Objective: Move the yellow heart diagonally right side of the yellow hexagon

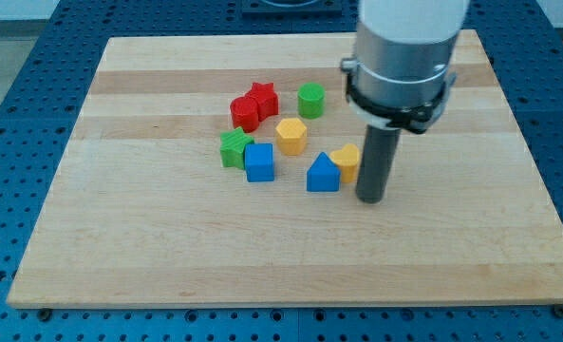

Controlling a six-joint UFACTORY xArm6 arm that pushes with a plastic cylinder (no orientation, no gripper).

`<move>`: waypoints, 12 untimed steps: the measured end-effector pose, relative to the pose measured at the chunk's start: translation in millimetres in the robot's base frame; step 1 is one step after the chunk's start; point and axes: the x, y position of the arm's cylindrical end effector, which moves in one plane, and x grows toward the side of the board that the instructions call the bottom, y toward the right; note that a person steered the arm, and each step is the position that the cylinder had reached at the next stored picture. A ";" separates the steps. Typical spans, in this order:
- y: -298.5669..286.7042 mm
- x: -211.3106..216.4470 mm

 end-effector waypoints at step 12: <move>-39.0 -32.5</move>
